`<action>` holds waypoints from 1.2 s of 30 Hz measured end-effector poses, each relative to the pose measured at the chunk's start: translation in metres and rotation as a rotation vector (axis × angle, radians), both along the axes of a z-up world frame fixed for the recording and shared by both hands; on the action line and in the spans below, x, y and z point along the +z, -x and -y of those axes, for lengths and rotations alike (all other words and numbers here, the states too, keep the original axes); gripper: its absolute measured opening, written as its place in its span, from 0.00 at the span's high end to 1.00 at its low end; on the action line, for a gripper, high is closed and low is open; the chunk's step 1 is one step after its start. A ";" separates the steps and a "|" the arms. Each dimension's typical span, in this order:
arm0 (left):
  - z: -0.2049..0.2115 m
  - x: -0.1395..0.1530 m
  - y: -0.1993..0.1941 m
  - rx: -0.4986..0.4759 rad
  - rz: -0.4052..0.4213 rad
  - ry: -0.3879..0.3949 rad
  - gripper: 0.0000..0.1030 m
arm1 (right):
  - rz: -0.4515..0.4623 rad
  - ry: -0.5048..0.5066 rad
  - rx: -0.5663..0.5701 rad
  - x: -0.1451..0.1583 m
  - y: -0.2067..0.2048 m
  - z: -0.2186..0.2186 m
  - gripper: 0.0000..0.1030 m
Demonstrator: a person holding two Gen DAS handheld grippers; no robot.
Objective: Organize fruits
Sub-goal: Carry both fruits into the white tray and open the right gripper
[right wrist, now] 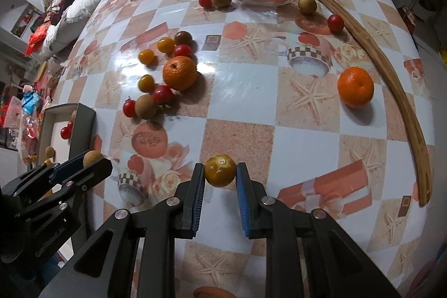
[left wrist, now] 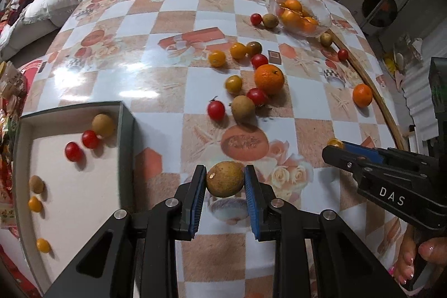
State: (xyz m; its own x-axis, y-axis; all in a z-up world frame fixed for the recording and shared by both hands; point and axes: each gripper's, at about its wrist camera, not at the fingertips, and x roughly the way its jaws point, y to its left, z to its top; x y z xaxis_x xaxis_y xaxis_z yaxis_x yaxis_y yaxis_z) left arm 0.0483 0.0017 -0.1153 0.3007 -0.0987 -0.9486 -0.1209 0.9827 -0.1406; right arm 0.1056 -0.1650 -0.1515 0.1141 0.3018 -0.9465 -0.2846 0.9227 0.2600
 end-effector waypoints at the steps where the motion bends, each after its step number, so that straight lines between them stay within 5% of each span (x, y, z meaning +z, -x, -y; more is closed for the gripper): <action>1: -0.003 0.001 0.002 0.003 0.002 0.000 0.72 | 0.000 -0.001 0.002 0.001 0.001 -0.002 0.76; 36: -0.144 0.024 0.103 0.322 0.020 -0.030 0.72 | 0.054 -0.060 0.314 0.049 0.047 -0.170 0.76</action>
State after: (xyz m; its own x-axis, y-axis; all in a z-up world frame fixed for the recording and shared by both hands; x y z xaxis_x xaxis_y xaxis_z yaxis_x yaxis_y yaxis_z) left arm -0.0546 0.1453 -0.0911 0.3302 0.0324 -0.9434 -0.4241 0.8979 -0.1176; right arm 0.0586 0.0045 -0.1020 0.0556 0.3849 -0.9213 -0.5680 0.7711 0.2878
